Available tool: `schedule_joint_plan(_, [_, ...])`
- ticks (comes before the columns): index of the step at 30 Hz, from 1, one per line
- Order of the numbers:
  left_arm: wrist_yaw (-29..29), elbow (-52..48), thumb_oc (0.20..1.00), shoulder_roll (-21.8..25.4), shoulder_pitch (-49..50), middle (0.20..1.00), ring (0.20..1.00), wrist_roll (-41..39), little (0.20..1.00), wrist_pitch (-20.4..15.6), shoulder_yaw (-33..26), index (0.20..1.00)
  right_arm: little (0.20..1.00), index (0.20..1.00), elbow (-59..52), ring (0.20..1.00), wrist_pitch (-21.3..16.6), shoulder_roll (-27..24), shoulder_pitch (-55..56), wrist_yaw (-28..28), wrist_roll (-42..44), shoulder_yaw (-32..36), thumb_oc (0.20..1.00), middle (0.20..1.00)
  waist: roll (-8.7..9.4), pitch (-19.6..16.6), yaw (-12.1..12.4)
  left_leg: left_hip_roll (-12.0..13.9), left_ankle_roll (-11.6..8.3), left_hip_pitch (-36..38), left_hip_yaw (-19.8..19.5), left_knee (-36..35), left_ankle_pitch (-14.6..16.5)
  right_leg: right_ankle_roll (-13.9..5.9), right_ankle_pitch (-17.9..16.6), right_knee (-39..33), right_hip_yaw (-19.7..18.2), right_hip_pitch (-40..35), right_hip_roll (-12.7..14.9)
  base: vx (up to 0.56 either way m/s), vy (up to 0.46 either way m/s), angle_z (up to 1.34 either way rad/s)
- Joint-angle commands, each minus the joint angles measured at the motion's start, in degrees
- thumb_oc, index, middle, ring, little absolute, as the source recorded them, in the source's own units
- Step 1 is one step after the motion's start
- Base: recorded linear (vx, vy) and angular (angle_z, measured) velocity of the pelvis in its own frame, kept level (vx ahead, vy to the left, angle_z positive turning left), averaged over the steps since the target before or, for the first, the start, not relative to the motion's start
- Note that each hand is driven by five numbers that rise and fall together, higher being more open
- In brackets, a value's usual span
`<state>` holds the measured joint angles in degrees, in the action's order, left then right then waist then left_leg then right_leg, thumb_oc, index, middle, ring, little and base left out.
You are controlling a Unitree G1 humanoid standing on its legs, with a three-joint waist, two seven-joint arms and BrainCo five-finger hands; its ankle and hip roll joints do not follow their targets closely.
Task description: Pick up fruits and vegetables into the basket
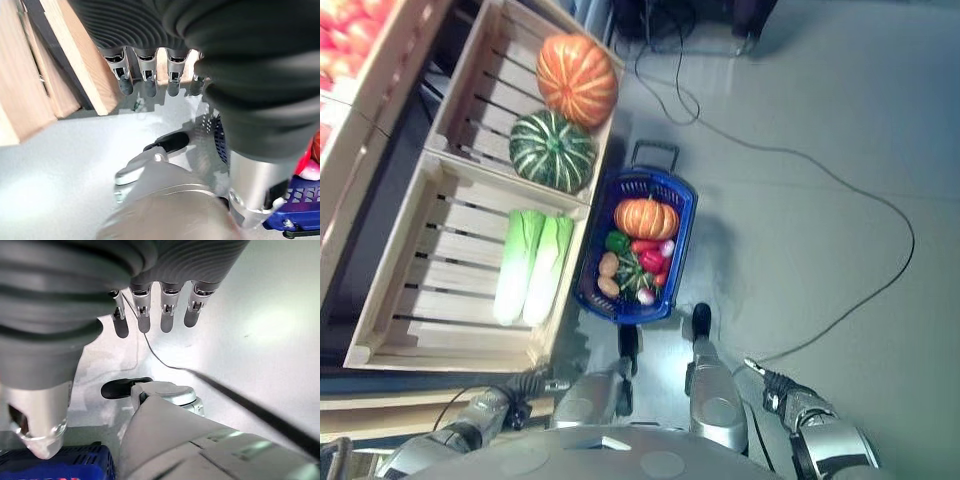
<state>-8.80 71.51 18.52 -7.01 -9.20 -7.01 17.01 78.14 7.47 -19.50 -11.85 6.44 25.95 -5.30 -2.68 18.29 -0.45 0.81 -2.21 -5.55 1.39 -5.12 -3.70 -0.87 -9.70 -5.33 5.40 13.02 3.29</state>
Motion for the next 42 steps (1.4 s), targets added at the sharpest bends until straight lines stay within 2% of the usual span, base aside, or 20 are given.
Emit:
schedule_joint_plan(1, [-0.4, 0.9, 1.000, -0.2, -3.3, 1.000, 1.000, -4.9, 1.000, -3.0, -0.3, 1.000, 1.000, 1.000, -0.3, 1.000, -0.2, -1.3, -1.9, -0.7, 2.9, -3.1, 1.000, 1.000, 0.68, 3.2, -0.5, -1.5, -0.01, -6.5, -2.3, 0.1, 0.6, -4.24, 5.8, 0.3, -0.6, -1.6, -0.1, -0.07, -0.007, -0.01])
schedule_joint_plan(3, [-0.8, 0.6, 1.000, -0.1, -4.0, 1.000, 1.000, -6.0, 1.000, -4.3, -0.1, 1.000, 1.000, 1.000, -0.4, 1.000, -0.3, -1.7, -2.6, -0.7, 3.4, -3.3, 1.000, 1.000, 0.61, 3.9, -0.4, -1.4, -0.20, -7.3, -2.3, 0.1, 0.2, -4.18, 5.5, 0.3, -0.3, -1.0, -0.1, -0.09, -0.008, 0.01])
schedule_joint_plan(8, [-5.1, -7.1, 1.000, 2.4, -8.1, 1.000, 1.000, -17.2, 1.000, -8.6, 0.1, 1.000, 1.000, 1.000, -2.2, 1.000, 0.2, -3.5, -5.8, -1.0, 6.1, -4.0, 1.000, 1.000, 0.12, 7.5, 0.1, -1.5, -0.54, -9.8, -2.0, 0.1, -1.1, -3.46, 5.9, 3.1, 0.8, 2.2, 0.0, -0.12, 0.001, 0.04])
schedule_joint_plan(14, [-3.9, -20.8, 1.000, 5.4, -13.2, 1.000, 1.000, -30.8, 1.000, -14.6, 0.3, 1.000, 1.000, 1.000, -2.4, 1.000, -1.1, -5.2, -7.9, -1.6, 8.8, -3.2, 1.000, 1.000, -0.73, 11.5, 0.6, -3.4, 0.06, -16.6, -2.4, 9.1, 0.4, -2.82, 7.4, 10.7, 0.8, 8.3, 0.9, -0.11, 0.004, 0.14])
schedule_joint_plan(21, [-1.2, -29.4, 1.000, 7.8, -16.8, 1.000, 1.000, -34.0, 1.000, -19.6, -1.3, 1.000, 1.000, 1.000, -2.3, 1.000, -1.5, -5.6, -9.4, -1.8, 9.5, -3.1, 1.000, 1.000, -0.99, 11.5, 0.8, -4.0, 0.66, -22.1, -2.4, 13.5, 1.4, -2.93, 7.8, 14.9, 0.0, 13.9, 1.2, -0.01, -0.003, 0.02])
schedule_joint_plan(27, [3.1, -33.3, 1.000, 9.7, -19.5, 1.000, 1.000, -33.6, 1.000, -21.7, -3.1, 1.000, 1.000, 1.000, -2.6, 1.000, -1.8, -5.9, -9.6, -1.6, 9.7, -3.3, 1.000, 1.000, -0.88, 11.5, 0.6, -4.3, 0.98, -25.8, -2.6, 17.1, 1.9, -2.33, 9.1, 19.0, -0.9, 17.8, 0.5, 0.00, -0.005, 0.05])
schedule_joint_plan(29, [11.6, -34.8, 1.000, 10.7, -21.1, 1.000, 1.000, -29.4, 1.000, -23.3, -4.8, 1.000, 1.000, 1.000, -2.9, 1.000, -2.2, -5.7, -9.1, -1.7, 10.1, -3.4, 1.000, 1.000, -0.68, 11.5, 0.6, -4.5, 1.08, -28.1, -3.0, 19.6, 2.4, -1.95, 9.8, 21.5, -1.4, 19.9, 0.1, 0.04, -0.039, 0.15])
schedule_joint_plan(30, [18.5, -35.2, 1.000, 11.2, -22.0, 1.000, 1.000, -24.8, 1.000, -23.3, -6.5, 1.000, 1.000, 1.000, -3.3, 1.000, -2.4, -5.3, -9.0, -2.2, 10.4, -3.6, 1.000, 1.000, -0.45, 11.5, 0.6, -4.5, 1.19, -29.5, -3.2, 21.2, 2.8, -1.73, 10.4, 23.1, -1.7, 21.4, -0.3, 0.04, -0.051, 0.12])
schedule_joint_plan(34, [35.1, -32.7, 1.000, 12.0, -23.8, 1.000, 1.000, -11.4, 1.000, -21.7, -8.6, 1.000, 1.000, 1.000, -3.9, 1.000, -2.4, -4.7, -8.9, -2.4, 10.9, -4.1, 1.000, 1.000, 0.51, 11.5, 0.6, -4.2, 1.20, -31.7, -3.6, 23.8, 3.8, -1.33, 11.7, 25.8, -2.3, 23.7, -1.0, 0.02, -0.043, 0.07])
schedule_joint_plan(38, [46.1, -29.2, 1.000, 14.0, -26.0, 1.000, 1.000, -1.3, 1.000, -16.6, -8.3, 1.000, 1.000, 1.000, -4.0, 1.000, -2.2, -4.6, -9.3, -2.2, 11.5, -5.0, 1.000, 1.000, 1.39, 11.5, 0.3, -3.8, 1.12, -33.2, -3.5, 25.4, 4.2, -1.08, 12.1, 27.2, -2.5, 25.5, -1.4, 0.01, -0.013, 0.02])
schedule_joint_plan(42, [52.0, -23.9, 1.000, 15.6, -28.4, 1.000, 1.000, 2.5, 1.000, -13.0, -7.5, 1.000, 1.000, 1.000, -4.3, 1.000, -1.8, -4.7, -10.2, -1.9, 11.9, -6.1, 1.000, 1.000, 2.15, 11.5, -0.4, -3.4, 0.89, -34.6, -3.3, 26.8, 4.5, -0.91, 12.3, 28.3, -2.7, 27.0, -1.6, 0.01, 0.009, -0.03])
